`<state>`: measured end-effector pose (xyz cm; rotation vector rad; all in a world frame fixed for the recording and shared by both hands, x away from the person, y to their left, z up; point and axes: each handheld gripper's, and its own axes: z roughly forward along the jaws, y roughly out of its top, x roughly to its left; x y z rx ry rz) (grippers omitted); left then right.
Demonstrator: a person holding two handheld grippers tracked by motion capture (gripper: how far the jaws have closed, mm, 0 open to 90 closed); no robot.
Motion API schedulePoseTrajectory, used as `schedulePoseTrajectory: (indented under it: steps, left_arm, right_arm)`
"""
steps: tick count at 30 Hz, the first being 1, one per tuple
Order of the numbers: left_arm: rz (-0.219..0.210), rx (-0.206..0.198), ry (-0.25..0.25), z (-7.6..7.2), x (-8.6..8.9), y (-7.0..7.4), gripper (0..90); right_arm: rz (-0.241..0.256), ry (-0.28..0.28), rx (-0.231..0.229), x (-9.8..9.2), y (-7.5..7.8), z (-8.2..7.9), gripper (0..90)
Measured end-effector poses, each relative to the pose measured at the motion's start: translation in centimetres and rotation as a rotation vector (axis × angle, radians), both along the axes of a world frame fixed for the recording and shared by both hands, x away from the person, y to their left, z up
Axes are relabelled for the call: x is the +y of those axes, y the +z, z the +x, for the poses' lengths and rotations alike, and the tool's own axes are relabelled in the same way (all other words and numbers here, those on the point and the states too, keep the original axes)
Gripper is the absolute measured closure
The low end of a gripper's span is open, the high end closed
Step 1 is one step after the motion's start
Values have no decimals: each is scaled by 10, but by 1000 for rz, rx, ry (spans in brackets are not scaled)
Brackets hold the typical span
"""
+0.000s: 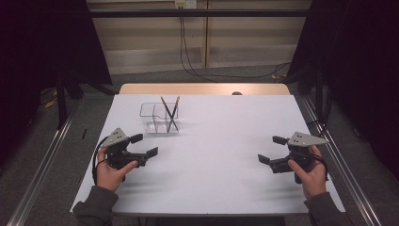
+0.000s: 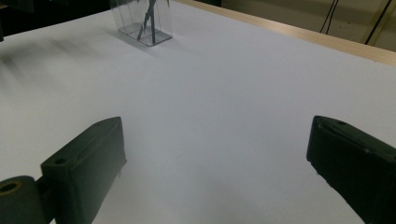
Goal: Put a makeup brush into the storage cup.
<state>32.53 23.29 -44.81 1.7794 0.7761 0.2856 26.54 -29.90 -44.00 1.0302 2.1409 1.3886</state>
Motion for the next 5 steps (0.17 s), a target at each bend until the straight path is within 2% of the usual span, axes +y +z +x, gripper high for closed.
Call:
schedulePoseTrajectory:
  steps: [4,5]
  left_arm:
    - [-3,-2,-11,0,0,1,89]
    - [17,-5,13,-1,0,2,89]
  right_arm:
    - [-2,2,-1,0,-1,0,41]
    - [-2,1,0,0,-1,0,41]
